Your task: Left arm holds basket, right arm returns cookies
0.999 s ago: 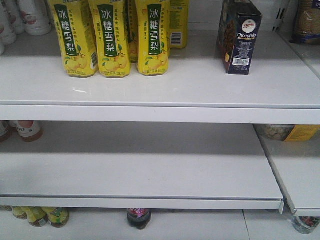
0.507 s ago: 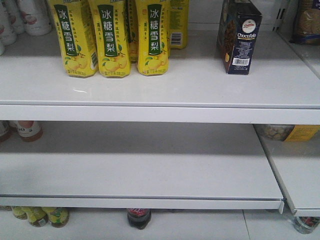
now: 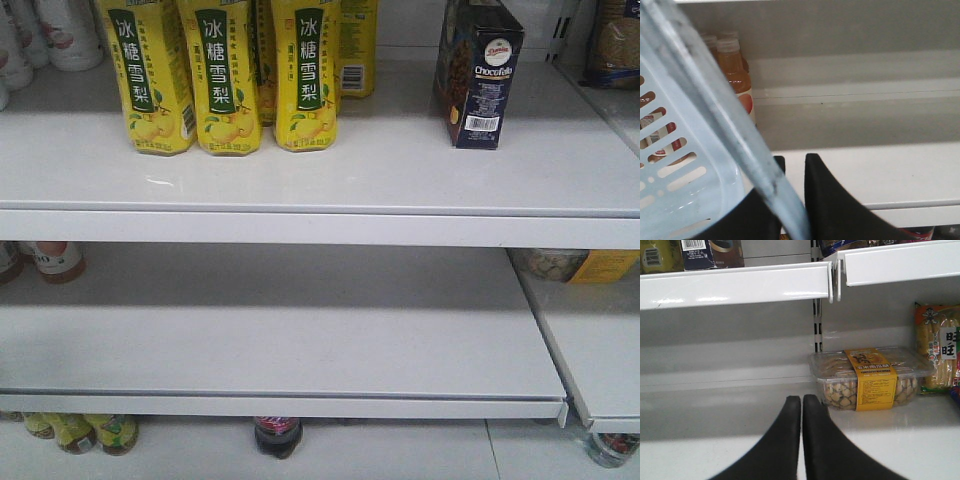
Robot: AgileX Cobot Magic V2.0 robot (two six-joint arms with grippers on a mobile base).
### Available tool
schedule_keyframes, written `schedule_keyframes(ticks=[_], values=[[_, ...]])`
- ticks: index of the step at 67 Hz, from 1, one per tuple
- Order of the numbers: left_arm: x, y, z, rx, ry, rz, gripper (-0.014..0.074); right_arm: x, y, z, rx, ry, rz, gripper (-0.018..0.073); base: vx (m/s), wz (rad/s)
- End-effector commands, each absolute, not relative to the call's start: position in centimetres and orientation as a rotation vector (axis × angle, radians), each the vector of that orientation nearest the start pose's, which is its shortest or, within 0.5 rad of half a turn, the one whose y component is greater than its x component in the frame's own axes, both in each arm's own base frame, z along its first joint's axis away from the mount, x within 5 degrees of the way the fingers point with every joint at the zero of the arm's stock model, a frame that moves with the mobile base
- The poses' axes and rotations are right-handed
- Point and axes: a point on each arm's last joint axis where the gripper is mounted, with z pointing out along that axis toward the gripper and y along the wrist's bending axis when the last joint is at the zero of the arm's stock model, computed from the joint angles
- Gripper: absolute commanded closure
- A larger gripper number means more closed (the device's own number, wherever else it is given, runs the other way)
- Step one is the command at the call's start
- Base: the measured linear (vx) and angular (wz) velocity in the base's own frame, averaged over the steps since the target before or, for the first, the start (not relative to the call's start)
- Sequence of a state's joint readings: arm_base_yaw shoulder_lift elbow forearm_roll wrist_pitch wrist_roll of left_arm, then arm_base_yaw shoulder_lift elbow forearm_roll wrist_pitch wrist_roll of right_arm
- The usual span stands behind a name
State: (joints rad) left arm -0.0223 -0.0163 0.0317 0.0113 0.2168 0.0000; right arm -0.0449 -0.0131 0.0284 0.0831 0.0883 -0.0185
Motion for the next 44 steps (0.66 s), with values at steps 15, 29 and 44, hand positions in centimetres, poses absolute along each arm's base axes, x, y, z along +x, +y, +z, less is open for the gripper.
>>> schedule_keyframes(ticks=[15,29,44], values=[[5.47,-0.11,20.26,0.048,1.575,0.014,0.0603,5.62,-0.28,20.2,0.079,1.513,0.003,0.0567,0.0,0.0],[5.47,-0.11,20.26,0.048,1.575,0.014,0.0603,5.62,-0.28,20.2,0.079,1.513,0.003,0.0567,0.0,0.0],[5.47,-0.11,20.26,0.048,1.575,0.014,0.0603,5.62,-0.28,20.2,0.079,1.513,0.003,0.0567,0.0,0.0]])
